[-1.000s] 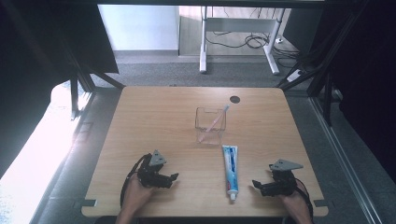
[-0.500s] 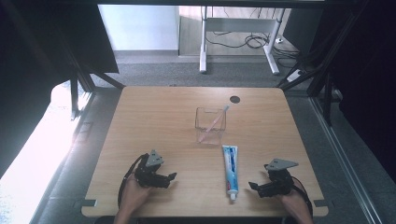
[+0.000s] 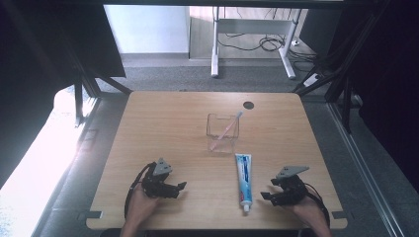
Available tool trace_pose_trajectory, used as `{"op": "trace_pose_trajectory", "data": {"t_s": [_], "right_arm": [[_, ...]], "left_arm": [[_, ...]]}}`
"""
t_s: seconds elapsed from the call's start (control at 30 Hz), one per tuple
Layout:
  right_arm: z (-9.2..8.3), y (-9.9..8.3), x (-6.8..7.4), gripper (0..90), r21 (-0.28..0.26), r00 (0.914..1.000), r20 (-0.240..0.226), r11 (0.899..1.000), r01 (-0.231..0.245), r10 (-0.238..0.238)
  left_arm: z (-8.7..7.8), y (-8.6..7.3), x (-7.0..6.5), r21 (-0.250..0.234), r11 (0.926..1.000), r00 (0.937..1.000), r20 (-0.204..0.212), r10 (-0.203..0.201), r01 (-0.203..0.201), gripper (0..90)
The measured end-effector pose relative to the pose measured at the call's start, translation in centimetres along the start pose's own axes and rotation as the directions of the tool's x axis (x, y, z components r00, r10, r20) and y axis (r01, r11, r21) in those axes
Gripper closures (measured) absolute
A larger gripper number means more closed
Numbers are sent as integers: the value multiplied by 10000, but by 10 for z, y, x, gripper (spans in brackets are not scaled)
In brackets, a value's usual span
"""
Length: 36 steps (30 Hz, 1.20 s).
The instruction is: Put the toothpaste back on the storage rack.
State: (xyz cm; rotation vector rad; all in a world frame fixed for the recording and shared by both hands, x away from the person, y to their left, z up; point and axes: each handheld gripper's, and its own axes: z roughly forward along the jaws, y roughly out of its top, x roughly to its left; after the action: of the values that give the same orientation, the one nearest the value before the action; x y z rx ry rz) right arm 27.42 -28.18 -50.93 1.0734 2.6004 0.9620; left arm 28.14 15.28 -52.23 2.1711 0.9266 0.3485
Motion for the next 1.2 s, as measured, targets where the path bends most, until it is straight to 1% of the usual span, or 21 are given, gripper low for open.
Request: {"op": "trace_pose_trajectory", "data": {"t_s": [0.13,0.17,0.23,0.27,0.33,0.43,0.57,0.63,0.67,0.73,0.77,0.87,0.9,1.0,1.2], "right_arm": [[-5,9,2,587,-285,10000,-56,9996,65,-67],[-6,11,3,632,-294,9999,-147,9996,8,-12],[-6,15,4,688,-181,9991,-412,9998,0,-7],[-6,17,5,740,-129,9988,-484,9999,14,-20],[-6,22,7,815,-115,9978,-660,9999,83,-90],[-5,28,10,897,-180,9960,-873,9996,195,-210],[-1,37,18,900,-31,9927,-1102,9988,494,-495],[2,41,22,900,7,9883,-1409,9983,585,-578],[4,44,24,900,50,9872,-1509,9986,532,-519],[8,47,27,900,-20,9848,-1631,9982,603,-599],[10,48,28,900,-88,9828,-1698,9973,725,-729],[17,52,34,900,-191,9801,-1687,9945,1034,-1051],[19,53,36,900,-261,9778,-1701,9925,1197,-1224],[25,56,42,900,-287,9780,-1639,9916,1260,-1290],[38,59,52,900,145,9770,-1621,9896,1430,-1388]], "left_arm": [[1,-1,0,57,9999,9999,72,-83,83,134],[1,-1,0,74,9999,9999,87,-95,94,134],[2,-1,-1,121,9999,9999,112,-108,107,135],[2,-2,-1,143,9999,9999,118,-96,94,135],[3,-1,-2,157,9999,9999,114,-41,39,135],[2,-1,-2,139,9999,9999,141,-18,16,136],[1,-1,-2,126,9999,9999,146,1,-3,136],[1,-1,-2,121,9999,9999,139,5,-7,136],[1,-1,-2,121,9999,9999,140,13,-15,136],[1,-1,-2,121,9999,9999,137,58,-60,136],[1,-1,-3,121,9999,9999,132,81,-82,137],[1,-1,-3,88,9998,9997,172,156,-157,136],[1,-1,-4,89,9998,9997,174,169,-170,137],[1,-1,-4,88,9997,9996,192,222,-224,137],[0,0,-4,-15,9999,9994,327,139,-139,137]]}}
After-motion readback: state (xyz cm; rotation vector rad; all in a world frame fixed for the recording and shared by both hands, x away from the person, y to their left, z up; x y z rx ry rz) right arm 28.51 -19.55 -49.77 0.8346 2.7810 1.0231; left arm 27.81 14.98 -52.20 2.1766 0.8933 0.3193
